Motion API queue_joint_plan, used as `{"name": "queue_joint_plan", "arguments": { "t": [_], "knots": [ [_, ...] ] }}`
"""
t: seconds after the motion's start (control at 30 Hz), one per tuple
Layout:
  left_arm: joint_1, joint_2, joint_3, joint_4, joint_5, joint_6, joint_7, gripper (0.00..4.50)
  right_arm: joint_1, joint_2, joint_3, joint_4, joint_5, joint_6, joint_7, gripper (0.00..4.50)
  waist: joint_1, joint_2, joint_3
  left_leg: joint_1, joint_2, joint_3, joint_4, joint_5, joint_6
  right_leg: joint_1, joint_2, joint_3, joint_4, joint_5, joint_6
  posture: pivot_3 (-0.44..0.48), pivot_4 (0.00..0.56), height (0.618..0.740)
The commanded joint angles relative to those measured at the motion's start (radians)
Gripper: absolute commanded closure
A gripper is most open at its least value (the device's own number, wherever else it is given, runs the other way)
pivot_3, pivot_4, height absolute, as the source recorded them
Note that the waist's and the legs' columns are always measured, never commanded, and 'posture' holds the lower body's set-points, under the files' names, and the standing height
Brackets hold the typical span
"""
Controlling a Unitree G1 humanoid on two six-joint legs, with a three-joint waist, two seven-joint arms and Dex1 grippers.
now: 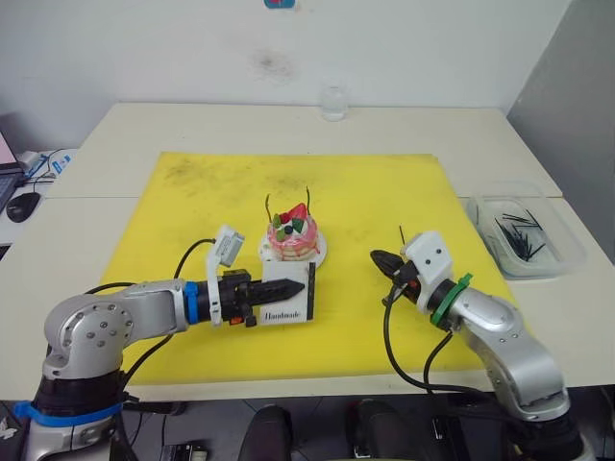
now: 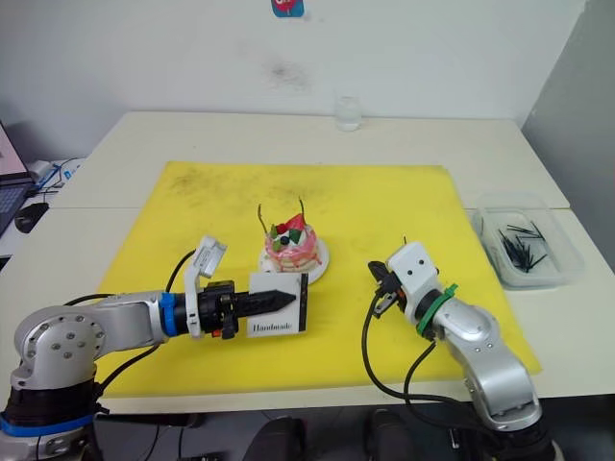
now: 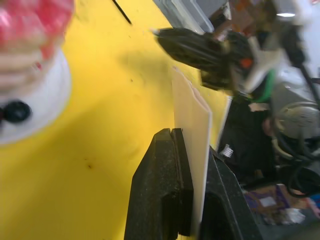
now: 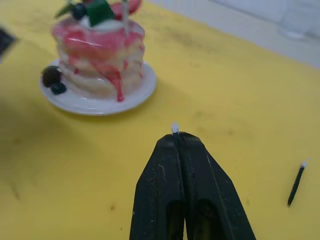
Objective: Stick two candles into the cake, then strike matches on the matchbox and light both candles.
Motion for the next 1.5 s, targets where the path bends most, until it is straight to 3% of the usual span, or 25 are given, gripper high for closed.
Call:
{"name": "queue_joint_plan", "arguments": {
  "t": [0.03,0.4,1.03,1.3,1.5],
  "knots": [
    [-0.057,-0.043,-0.030,-0.025,0.003,-0.035,0.040,4.50,-0.055,-0.077,-0.031,-0.098,0.042,-0.042,0.090,4.48,-0.001,0.000,0.000,0.000,0.000,0.000,0.000,0.000,0.000,0.000,0.000,0.000,0.000,0.000,0.000,0.000,0.150,0.740],
    [-0.137,-0.084,-0.071,0.021,0.048,-0.059,0.051,4.50,-0.158,-0.238,0.103,-0.105,-0.037,-0.121,0.205,4.48,-0.003,-0.001,0.000,0.001,0.001,-0.001,0.000,0.000,0.000,0.000,0.005,-0.001,0.000,0.000,0.000,0.000,0.150,0.740],
    [-0.134,-0.100,-0.060,-0.001,0.001,-0.040,0.063,4.50,-0.203,-0.193,0.208,0.007,-0.165,-0.195,0.212,4.48,-0.002,-0.001,0.000,0.001,0.000,-0.001,0.000,0.000,0.000,0.001,0.004,-0.001,0.000,0.000,0.000,0.000,0.150,0.740],
    [-0.159,-0.137,-0.063,-0.012,-0.024,-0.059,0.073,4.50,-0.219,-0.190,0.283,0.066,-0.194,-0.276,0.290,4.48,-0.002,-0.001,0.000,0.001,0.000,0.000,0.001,0.000,0.000,0.001,0.004,0.000,0.000,0.000,0.000,0.000,0.150,0.740],
    [-0.309,0.023,-0.025,0.027,0.116,-0.163,-0.028,4.50,-0.152,-0.333,0.235,0.009,-0.118,-0.391,0.471,4.48,0.002,-0.002,0.002,-0.001,0.000,-0.002,0.001,0.000,0.000,0.000,0.005,-0.003,0.000,0.000,0.000,0.000,0.150,0.740]
  ]
}}
